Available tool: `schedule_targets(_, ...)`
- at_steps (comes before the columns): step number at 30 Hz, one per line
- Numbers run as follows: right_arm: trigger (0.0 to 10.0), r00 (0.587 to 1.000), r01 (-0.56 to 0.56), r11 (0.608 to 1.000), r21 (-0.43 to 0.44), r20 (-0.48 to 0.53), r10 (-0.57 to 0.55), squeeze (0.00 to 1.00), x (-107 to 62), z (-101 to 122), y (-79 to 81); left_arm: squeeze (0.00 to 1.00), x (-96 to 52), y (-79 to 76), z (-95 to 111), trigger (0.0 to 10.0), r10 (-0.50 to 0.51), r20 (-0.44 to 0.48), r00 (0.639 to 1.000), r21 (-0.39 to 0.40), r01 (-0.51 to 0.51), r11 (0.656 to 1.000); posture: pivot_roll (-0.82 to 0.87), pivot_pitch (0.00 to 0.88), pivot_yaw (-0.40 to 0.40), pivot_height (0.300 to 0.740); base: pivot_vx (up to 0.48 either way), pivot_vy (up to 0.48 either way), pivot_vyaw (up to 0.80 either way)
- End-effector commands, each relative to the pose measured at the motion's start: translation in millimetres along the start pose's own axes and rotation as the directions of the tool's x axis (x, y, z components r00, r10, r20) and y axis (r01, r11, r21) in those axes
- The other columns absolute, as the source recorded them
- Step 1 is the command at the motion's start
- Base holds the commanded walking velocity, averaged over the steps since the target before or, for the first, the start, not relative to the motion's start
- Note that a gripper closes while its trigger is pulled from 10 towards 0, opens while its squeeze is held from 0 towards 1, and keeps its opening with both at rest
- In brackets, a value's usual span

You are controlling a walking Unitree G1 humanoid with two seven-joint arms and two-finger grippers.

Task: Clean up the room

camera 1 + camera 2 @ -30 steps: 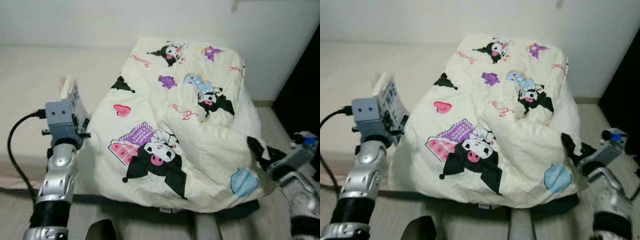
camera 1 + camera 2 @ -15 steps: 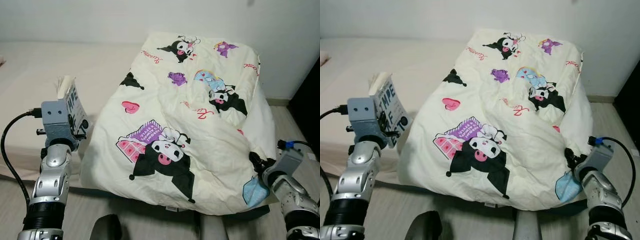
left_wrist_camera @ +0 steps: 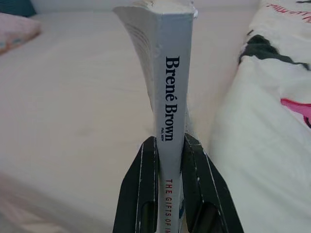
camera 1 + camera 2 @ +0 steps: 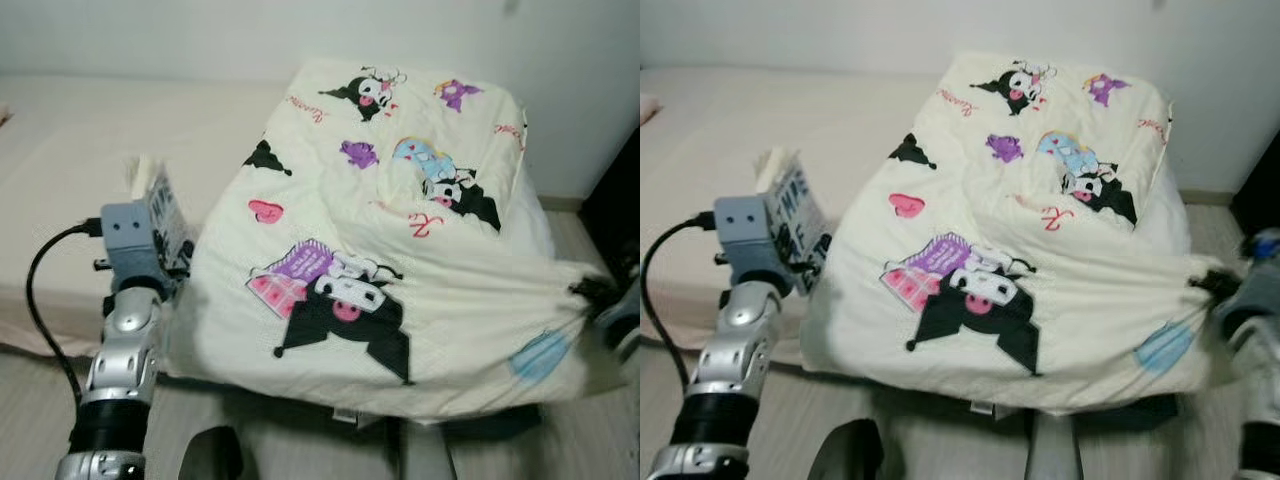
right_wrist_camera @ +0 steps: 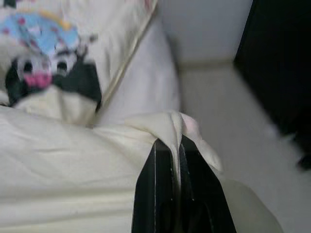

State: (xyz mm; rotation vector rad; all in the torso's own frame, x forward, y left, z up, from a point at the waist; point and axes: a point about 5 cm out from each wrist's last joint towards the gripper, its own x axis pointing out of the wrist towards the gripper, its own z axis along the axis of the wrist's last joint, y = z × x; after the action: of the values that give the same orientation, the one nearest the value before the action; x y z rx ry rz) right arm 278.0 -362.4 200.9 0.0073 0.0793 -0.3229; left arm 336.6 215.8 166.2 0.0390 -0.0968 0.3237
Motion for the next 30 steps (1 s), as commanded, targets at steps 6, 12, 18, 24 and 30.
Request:
schedule_targets(6, 0.0, 0.994, 0.001, 1.000, -0.026, -0.111, -0.004, 0.00, -20.1, 29, -6.7, 0.00, 2.1, -8.9, 3, 10.0, 0.009, 0.030, 1.000, -0.034, -0.008, 0.999, -0.16, 0.114, -0.008, 0.500, 0.000, 0.000, 0.00)
schedule_targets(12, 0.0, 0.951, -0.190, 0.974, 0.121, -0.224, 0.213, 0.00, -46.4, 11, 43.3, 0.00, 0.1, -9.5, 3, 10.0, 0.015, 0.034, 0.999, -0.043, -0.013, 0.999, -0.17, 0.113, -0.018, 0.500, 0.000, 0.000, 0.00)
schedule_targets(18, 0.0, 0.847, -0.393, 0.888, 0.240, -0.281, 0.451, 0.00, -78.6, -11, 93.1, 0.00, 0.0, -7.3, 1, 10.0, 0.026, 0.035, 0.999, -0.044, -0.024, 0.999, -0.18, 0.111, -0.025, 0.500, 0.000, 0.000, 0.00)
schedule_targets(24, 0.0, 0.723, -0.491, 0.830, 0.266, -0.408, 0.558, 0.00, -110.0, -35, 113.1, 0.00, 1.4, -9.7, 3, 10.0, 0.023, 0.046, 0.999, -0.047, -0.021, 0.999, -0.18, 0.107, -0.031, 0.500, 0.000, 0.000, 0.00)
schedule_targets(30, 0.0, 0.725, -0.353, 0.915, 0.196, -0.560, 0.400, 0.00, -134.0, -48, 78.6, 0.00, 0.3, -11.3, 0, 10.0, 0.016, 0.040, 0.999, -0.048, -0.015, 0.999, -0.19, 0.107, -0.034, 0.500, 0.000, 0.000, 0.00)
